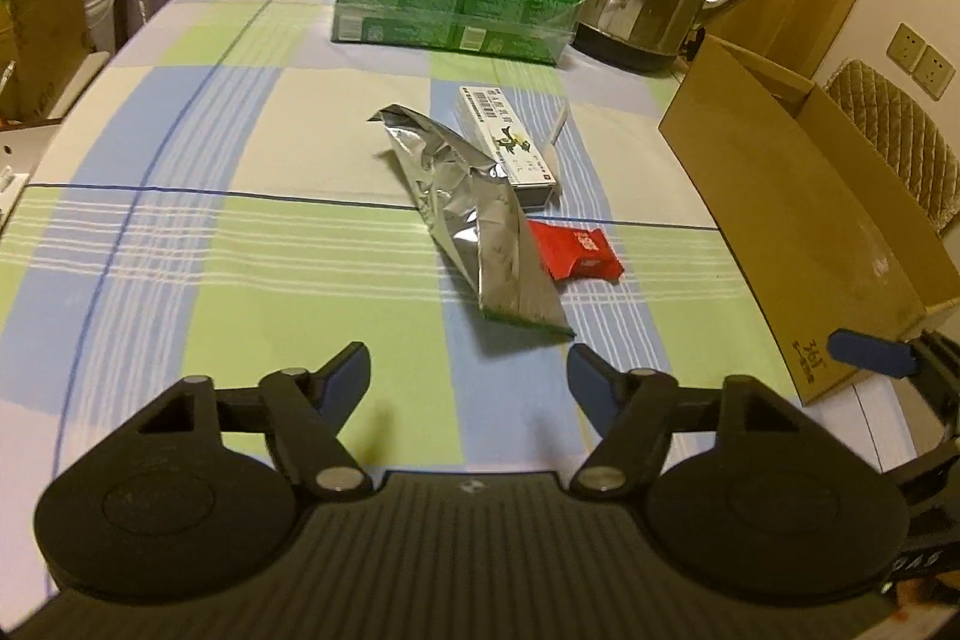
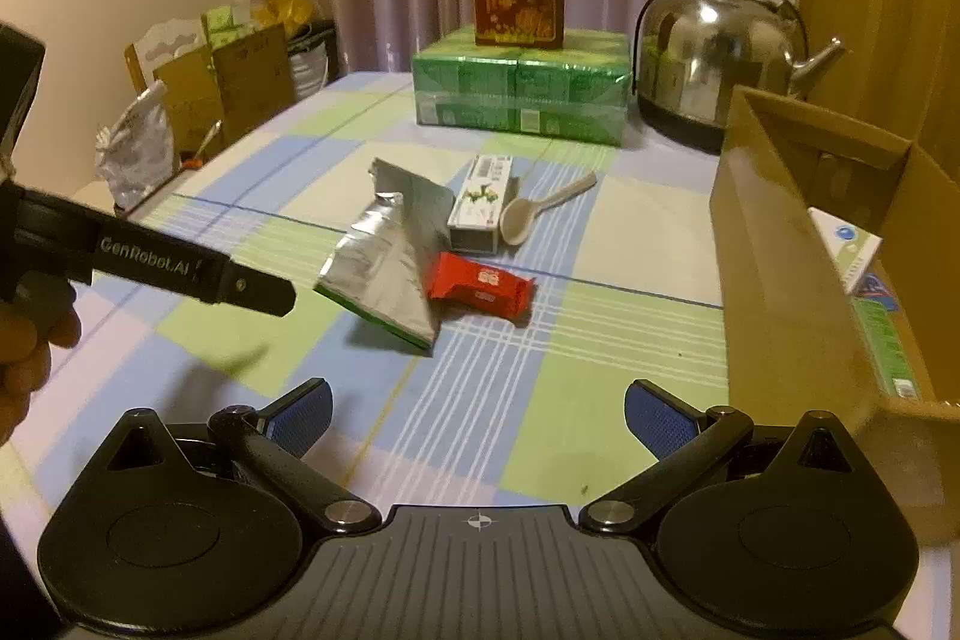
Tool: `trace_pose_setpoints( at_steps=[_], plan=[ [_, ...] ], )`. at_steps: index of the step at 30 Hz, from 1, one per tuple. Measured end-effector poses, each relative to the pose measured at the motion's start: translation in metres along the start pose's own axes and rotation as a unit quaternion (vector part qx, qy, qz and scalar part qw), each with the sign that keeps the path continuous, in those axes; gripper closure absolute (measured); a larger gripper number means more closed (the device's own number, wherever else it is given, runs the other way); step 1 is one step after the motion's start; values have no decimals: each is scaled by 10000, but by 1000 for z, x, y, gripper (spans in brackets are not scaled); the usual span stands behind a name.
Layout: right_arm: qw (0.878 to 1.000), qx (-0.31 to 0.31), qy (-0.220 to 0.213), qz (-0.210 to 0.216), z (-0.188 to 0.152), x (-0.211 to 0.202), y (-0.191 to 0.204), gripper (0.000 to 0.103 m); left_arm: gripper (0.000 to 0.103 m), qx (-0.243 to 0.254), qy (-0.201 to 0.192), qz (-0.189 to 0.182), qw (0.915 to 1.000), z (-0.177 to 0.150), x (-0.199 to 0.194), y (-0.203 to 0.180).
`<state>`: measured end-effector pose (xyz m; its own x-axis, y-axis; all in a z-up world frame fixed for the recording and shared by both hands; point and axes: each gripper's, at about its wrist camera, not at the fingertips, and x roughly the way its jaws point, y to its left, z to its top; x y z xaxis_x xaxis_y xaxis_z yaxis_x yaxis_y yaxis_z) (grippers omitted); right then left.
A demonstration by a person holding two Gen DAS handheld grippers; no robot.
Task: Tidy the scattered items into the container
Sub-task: 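Grasp the silver foil bag with the left tool while the right tool grasps the red candy packet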
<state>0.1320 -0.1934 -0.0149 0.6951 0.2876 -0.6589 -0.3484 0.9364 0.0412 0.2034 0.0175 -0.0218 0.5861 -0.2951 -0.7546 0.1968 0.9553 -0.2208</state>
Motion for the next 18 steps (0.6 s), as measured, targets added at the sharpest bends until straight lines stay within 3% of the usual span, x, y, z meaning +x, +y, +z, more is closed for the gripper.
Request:
trace_pose_setpoints(
  at_steps=[12,14,18],
  plan=[
    [9999,15,141,-16,8,52,-17,2,79,-491,155,-427,9978,18,56,11],
    [9999,31,159,-27,9,57,-19,2,93,-570,171,-498,9970,18,60,13],
    [9998,71,183,-55,10,63,-23,2,96,-525,114,-515,9972,15,58,14]
  ],
)
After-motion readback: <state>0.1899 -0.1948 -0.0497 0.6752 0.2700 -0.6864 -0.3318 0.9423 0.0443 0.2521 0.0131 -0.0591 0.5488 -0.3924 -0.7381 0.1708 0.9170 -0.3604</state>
